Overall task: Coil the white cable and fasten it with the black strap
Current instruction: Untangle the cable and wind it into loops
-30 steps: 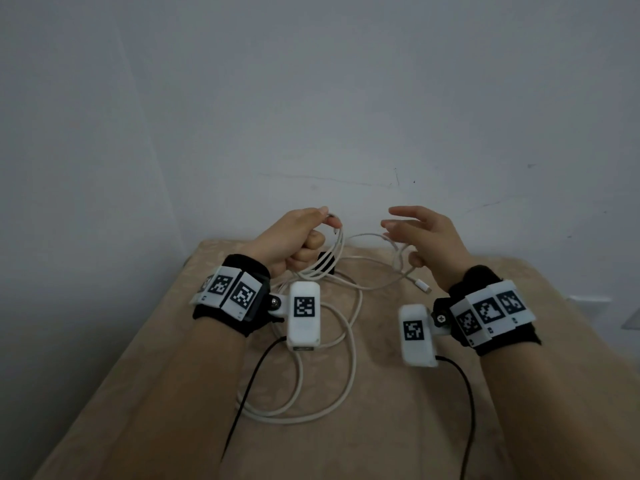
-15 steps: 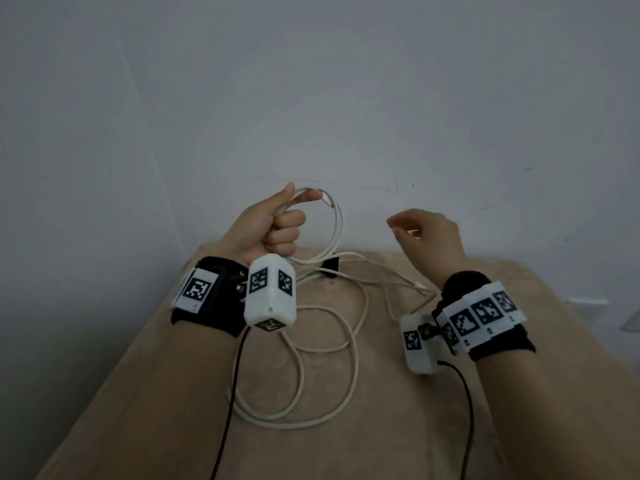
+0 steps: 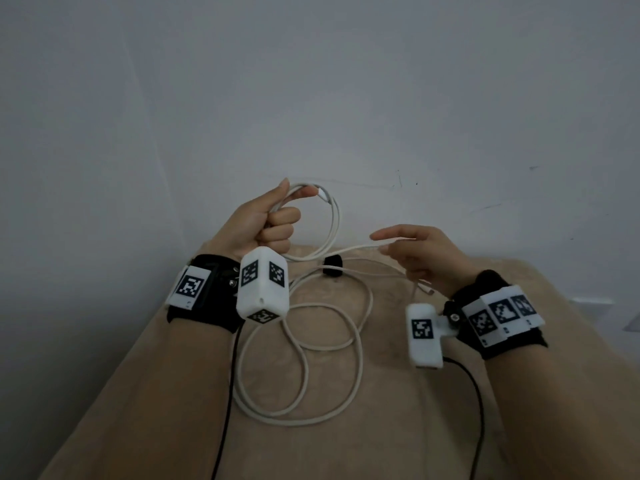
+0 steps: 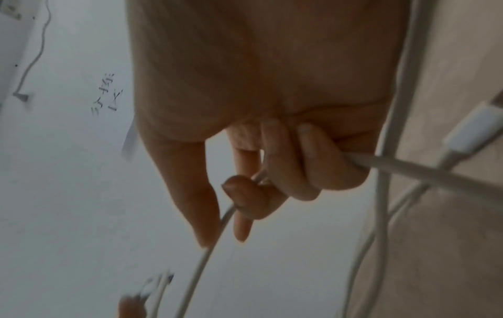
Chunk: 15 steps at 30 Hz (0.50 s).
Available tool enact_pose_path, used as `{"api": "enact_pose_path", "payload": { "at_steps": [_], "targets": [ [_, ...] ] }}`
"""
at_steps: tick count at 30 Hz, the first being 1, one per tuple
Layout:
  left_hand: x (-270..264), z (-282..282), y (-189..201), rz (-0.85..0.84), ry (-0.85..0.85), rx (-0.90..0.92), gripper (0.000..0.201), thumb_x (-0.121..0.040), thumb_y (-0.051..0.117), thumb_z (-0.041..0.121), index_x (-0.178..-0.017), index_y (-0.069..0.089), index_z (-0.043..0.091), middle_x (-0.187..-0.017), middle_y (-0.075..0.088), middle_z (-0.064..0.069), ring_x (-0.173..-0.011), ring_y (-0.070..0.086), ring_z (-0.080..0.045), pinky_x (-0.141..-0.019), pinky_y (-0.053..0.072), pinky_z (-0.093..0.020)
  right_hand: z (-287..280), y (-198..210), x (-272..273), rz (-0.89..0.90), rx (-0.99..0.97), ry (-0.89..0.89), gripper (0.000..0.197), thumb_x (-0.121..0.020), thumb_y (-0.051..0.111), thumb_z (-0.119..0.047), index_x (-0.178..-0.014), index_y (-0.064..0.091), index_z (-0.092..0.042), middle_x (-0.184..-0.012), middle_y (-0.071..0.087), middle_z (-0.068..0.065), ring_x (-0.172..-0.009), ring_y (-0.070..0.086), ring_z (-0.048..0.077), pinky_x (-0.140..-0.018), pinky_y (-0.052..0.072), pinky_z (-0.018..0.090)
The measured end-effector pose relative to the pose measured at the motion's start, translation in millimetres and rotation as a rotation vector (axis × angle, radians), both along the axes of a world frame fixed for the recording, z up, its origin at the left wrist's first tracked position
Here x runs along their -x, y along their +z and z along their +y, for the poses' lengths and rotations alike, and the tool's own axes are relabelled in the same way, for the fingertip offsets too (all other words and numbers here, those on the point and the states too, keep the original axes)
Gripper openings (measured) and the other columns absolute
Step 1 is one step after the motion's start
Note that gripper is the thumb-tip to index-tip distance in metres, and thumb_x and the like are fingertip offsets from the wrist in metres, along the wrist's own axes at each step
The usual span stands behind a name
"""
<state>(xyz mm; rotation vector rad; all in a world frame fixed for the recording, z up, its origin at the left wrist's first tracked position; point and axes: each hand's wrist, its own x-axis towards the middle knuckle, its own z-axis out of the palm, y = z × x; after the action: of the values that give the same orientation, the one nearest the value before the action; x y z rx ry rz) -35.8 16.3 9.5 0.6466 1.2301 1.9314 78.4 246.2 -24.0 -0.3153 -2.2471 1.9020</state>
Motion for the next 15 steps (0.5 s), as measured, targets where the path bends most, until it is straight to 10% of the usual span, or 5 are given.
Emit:
{"api": "enact_pose_path", "payload": {
  "at_steps": [15],
  "targets": [
    [-12.4, 22.8, -5.4, 0.157, -0.137, 0.215, 0.038, -0.100, 0.030, 0.037, -0.100, 0.060, 0.014, -0.045, 0.023, 0.013, -0.030, 0.018, 0.002, -0.034, 0.009, -0.012, 5.0, 9.0, -3.9, 0.075, -0.130, -0.378, 0.020, -0.082, 0.073, -0.026, -0.070, 0.066, -0.011, -0.054, 0.041, -0.003, -0.037, 0.031, 0.006, -0.036, 0.025, 0.018]
  ]
}}
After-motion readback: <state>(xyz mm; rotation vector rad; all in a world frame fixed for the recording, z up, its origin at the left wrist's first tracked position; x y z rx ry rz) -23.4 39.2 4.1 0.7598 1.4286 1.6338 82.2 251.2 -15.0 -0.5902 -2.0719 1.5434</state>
